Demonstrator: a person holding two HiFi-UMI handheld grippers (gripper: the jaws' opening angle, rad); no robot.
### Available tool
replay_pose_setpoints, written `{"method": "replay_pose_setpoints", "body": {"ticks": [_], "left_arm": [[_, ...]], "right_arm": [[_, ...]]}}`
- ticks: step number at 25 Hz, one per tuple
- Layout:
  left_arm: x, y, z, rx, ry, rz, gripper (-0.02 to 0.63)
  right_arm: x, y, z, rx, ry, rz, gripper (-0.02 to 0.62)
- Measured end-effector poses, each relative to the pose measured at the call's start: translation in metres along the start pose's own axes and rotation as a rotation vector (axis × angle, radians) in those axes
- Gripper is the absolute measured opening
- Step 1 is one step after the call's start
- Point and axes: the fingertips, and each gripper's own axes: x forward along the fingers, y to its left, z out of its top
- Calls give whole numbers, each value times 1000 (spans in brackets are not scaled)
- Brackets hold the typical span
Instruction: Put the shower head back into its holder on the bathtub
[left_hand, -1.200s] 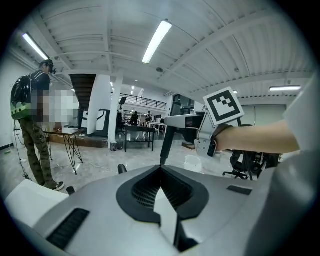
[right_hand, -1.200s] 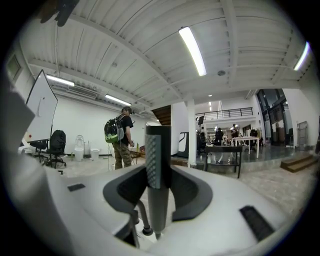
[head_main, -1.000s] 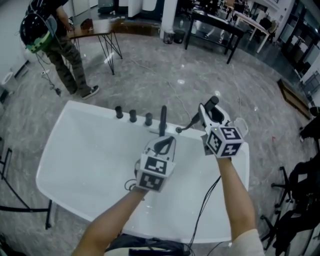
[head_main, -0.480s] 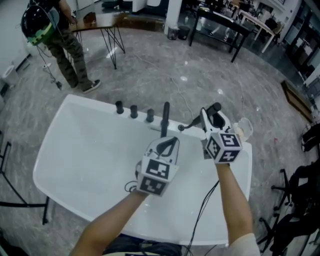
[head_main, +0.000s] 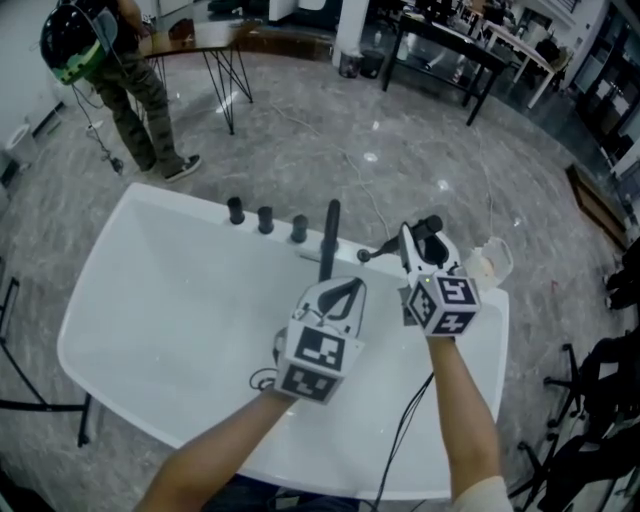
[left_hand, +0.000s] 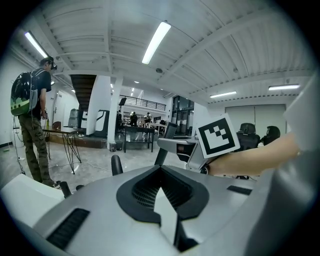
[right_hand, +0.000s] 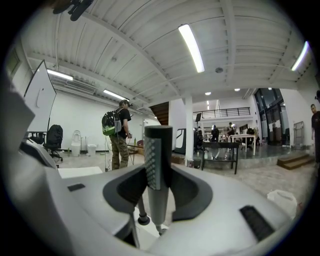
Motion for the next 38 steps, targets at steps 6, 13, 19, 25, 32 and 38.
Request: {"method": "replay_pose_setpoints", "body": {"ticks": [6, 13, 19, 25, 32, 38], "left_arm": [[11, -9, -12, -7, 5, 0, 5], [24, -16, -28, -4, 18, -1, 5], [45, -15, -24, 12, -8, -26, 5], [41, -17, -33, -3, 15, -27, 5], [40, -15, -56, -18, 60, -30, 5], [48, -11, -78, -34, 85, -31, 5]], "right_arm": [[2, -5, -19, 8, 5, 0, 149], [6, -8, -41, 12, 22, 2, 149], [20, -19, -46, -8, 17, -17, 149], [26, -8, -59, -13, 39, -5, 149], [35, -1, -93, -11, 80, 0, 149], [46, -6, -110, -27, 100, 4, 149]]}}
